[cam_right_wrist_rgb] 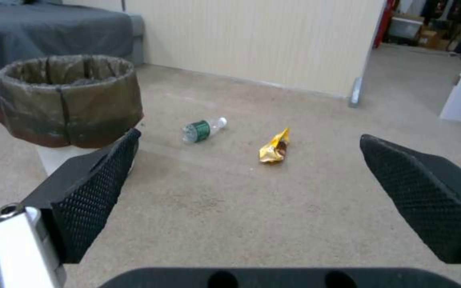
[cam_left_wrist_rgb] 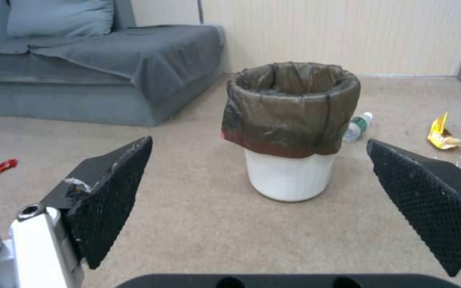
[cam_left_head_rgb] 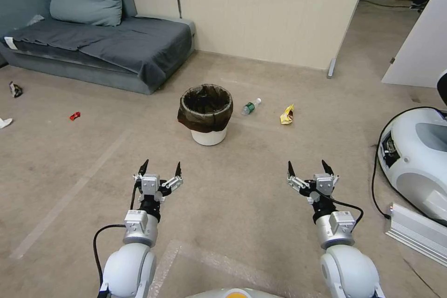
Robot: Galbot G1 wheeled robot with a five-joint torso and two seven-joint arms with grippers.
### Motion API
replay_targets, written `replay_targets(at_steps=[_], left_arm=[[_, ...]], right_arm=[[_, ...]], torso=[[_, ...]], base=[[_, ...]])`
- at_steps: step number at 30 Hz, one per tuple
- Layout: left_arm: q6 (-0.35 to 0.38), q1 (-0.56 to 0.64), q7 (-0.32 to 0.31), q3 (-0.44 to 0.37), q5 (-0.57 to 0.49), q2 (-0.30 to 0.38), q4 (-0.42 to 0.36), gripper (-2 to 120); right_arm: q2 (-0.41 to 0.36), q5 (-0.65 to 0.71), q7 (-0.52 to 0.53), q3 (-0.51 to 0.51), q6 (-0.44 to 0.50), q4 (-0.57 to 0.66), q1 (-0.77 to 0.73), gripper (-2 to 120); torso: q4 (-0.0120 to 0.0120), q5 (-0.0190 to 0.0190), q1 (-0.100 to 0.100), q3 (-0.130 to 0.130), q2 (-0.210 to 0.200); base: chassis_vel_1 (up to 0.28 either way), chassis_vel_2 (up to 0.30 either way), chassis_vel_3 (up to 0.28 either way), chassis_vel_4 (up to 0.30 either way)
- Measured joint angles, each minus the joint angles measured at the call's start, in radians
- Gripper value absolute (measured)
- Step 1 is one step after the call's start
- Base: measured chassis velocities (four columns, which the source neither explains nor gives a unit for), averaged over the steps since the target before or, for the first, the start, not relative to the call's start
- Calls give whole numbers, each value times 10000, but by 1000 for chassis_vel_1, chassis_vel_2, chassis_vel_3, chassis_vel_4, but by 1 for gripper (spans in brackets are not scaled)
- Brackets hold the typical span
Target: Pick up the trash bin, then pick up the garbage from the floor and place it into the trash bin.
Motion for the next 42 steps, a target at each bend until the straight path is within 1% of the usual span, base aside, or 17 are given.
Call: replay_targets(at_steps=[22, 25, 27, 28, 31, 32, 34, 35, 36, 37, 38, 39, 40, 41, 42], left_arm=[[6, 18, -1, -2, 0, 0, -3, 100], [86, 111, -9, -21, 0, 0, -120, 100], [534, 578, -81, -131, -30, 11, -735, 100], [534, 578, -81, -131, -30, 11, -735, 100], [1235, 1283, -203, -304, -102, 35, -1674, 100], [1235, 1283, -203, -304, -102, 35, -1674, 100], [1825, 1880, -309, -448, -163, 56, -2469, 100], [1975, 2032, -335, -483, -177, 63, -2666, 100], [1975, 2032, -335, -483, -177, 63, -2666, 100], [2370, 2425, -402, -581, -215, 77, -3196, 100], [2370, 2425, -402, -581, -215, 77, -3196, 100], [2590, 2650, -439, -634, -236, 85, -3492, 100], [2660, 2876, -461, -659, -247, 90, -3718, 100], [2660, 2876, -461, -659, -247, 90, -3718, 100], [2779, 3001, -464, -674, -268, 89, -3836, 100]], right_arm=[[1, 0, 0, 2, -1, 3, -11, 100], [52, -10, 11, 34, -27, 172, -182, 100], [266, -64, 133, 193, -140, 862, -858, 100], [266, -64, 133, 193, -140, 862, -858, 100], [598, -165, 332, 436, -338, 1943, -1903, 100], [598, -165, 332, 436, -338, 1943, -1903, 100], [866, -248, 493, 635, -496, 2820, -2747, 100], [918, -265, 525, 676, -526, 3003, -2928, 100], [918, -265, 525, 676, -526, 3003, -2928, 100], [1050, -302, 607, 777, -599, 3434, -3342, 100], [1050, -302, 607, 777, -599, 3434, -3342, 100], [1079, -312, 626, 797, -621, 3534, -3438, 100], [1093, -298, 630, 808, -631, 3566, -3477, 100], [1093, -298, 630, 808, -631, 3566, -3477, 100], [1099, -203, 610, 820, -641, 3572, -3480, 100]], torso=[[0, 0, 1, 0, 0], [1, 1, 1, 0, 0], [-1, -1, 0, 0, 0], [-1, -1, 0, 0, 0], [-1, -1, 0, -1, 0], [-1, -1, 0, -1, 0], [-2, -1, 0, -2, 0], [-1, -1, 0, -1, 1], [-1, -1, 0, -1, 1], [-5, -5, -1, -2, 1], [-5, -5, -1, -2, 1], [-2, -4, 0, -2, 2], [5, 13, 0, -3, 2], [5, 13, 0, -3, 2], [-3, -16, 0, -2, 1]], base=[[0, 0, 0, 0], [0, 0, 0, 0], [0, 0, 0, 0], [0, 0, 0, 0], [0, 0, 0, 0], [0, 0, 0, 0], [0, 0, 0, 0], [0, 0, 0, 0], [0, 0, 0, 0], [0, 0, 0, 0], [0, 0, 0, 0], [0, 0, 0, 0], [0, 0, 0, 0], [0, 0, 0, 0], [0, 0, 0, 0]])
